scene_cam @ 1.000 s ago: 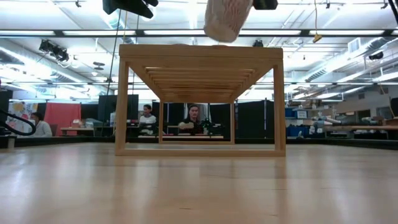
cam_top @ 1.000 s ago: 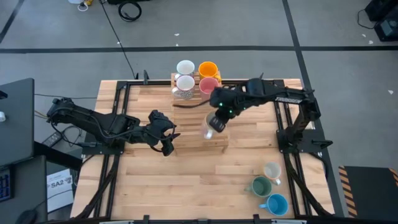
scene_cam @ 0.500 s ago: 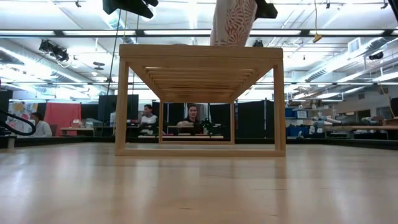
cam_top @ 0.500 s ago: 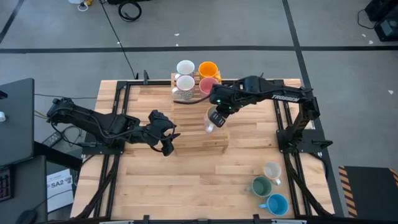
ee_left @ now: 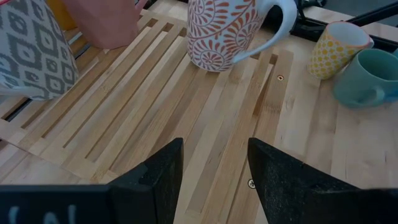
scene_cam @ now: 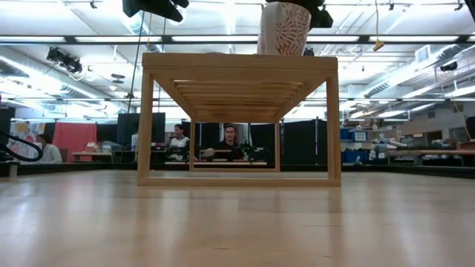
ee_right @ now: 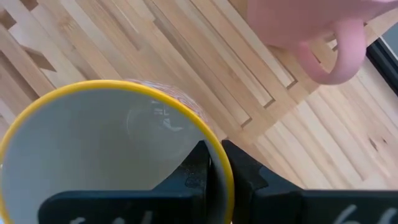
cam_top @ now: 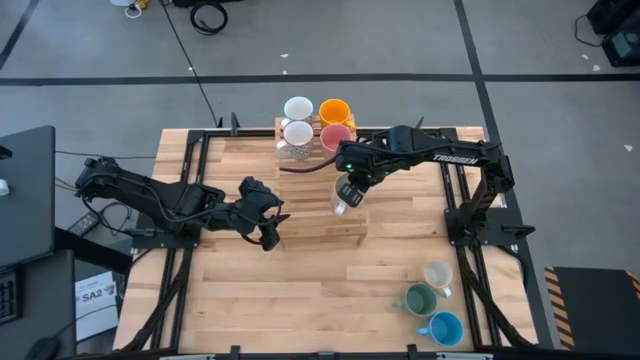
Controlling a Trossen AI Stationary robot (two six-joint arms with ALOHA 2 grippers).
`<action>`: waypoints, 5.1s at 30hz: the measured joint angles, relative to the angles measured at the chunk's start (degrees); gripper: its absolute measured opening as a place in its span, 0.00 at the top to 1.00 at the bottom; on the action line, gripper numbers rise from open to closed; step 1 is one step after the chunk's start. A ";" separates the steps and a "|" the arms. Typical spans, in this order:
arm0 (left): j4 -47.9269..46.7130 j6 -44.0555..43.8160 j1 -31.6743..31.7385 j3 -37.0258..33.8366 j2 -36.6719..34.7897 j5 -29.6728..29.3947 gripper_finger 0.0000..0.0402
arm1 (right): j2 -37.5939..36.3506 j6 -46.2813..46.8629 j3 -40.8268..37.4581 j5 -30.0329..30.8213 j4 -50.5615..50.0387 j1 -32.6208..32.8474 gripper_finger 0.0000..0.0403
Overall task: Place coffee mugs
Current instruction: Put the orange cup on the shelf aligned with the other gray cup
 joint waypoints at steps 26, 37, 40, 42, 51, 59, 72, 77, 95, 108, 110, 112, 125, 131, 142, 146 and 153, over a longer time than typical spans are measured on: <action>11.91 3.48 -0.02 0.00 0.28 -0.05 0.54 | 0.00 0.13 0.00 -1.25 0.10 -0.39 0.86; 24.09 10.71 -0.17 0.02 10.29 -2.51 0.54 | -0.01 0.02 -0.02 -1.38 1.09 -0.37 0.87; 28.34 13.23 -0.21 0.04 13.58 -3.13 0.54 | -0.01 0.04 -0.04 -1.40 1.29 -0.37 0.87; 30.78 14.61 -0.22 -0.04 15.65 -3.61 0.54 | -0.02 0.20 -0.04 -1.42 1.28 -0.37 0.87; 37.46 18.58 -0.22 0.00 20.68 -9.94 0.54 | 0.00 5.08 -0.06 -4.79 1.39 -1.19 0.87; 39.96 18.60 -0.22 0.00 20.68 -15.41 0.54 | 0.00 7.82 -0.07 -7.18 1.39 -2.61 0.87; 40.81 18.34 0.44 0.00 20.65 -14.34 0.54 | 0.00 10.78 -0.07 -7.43 1.84 -3.02 0.87; 40.85 18.20 1.61 0.00 20.63 -14.32 0.54 | 0.00 10.78 -0.05 -7.50 2.52 -3.02 0.87; 40.86 18.16 1.97 0.00 20.61 -13.84 0.83 | 0.00 10.65 -0.05 -8.48 3.35 -3.04 0.87; 40.68 18.88 2.05 0.00 20.61 -14.47 0.82 | 0.00 10.05 -0.01 -8.81 3.15 -3.02 0.73; 40.78 19.80 1.97 0.00 20.61 -14.40 0.83 | 0.00 9.00 0.02 -9.42 3.17 -3.32 0.72; 40.84 19.91 1.88 0.00 20.61 -14.42 0.83 | 0.00 8.19 0.51 -9.66 3.09 -3.59 0.72; 39.89 25.68 0.36 -0.07 18.68 -16.05 0.90 | -0.47 -0.96 6.76 -9.92 -0.11 -3.84 0.72; 39.54 27.20 -0.54 -0.01 17.08 -15.27 0.94 | -2.25 -3.49 6.86 -6.39 -3.09 -3.16 0.72; 39.62 32.49 -1.14 -0.02 17.03 1.25 0.94 | -2.73 -22.14 6.82 -8.50 -1.52 -2.89 0.72; 39.65 38.60 -1.31 -0.02 17.03 5.43 0.93 | -2.73 -25.27 6.82 -11.34 -0.77 -2.89 0.72; 39.61 43.98 -0.36 -0.02 16.75 5.76 0.94 | -2.73 -25.49 6.80 -13.40 -0.08 -2.89 0.72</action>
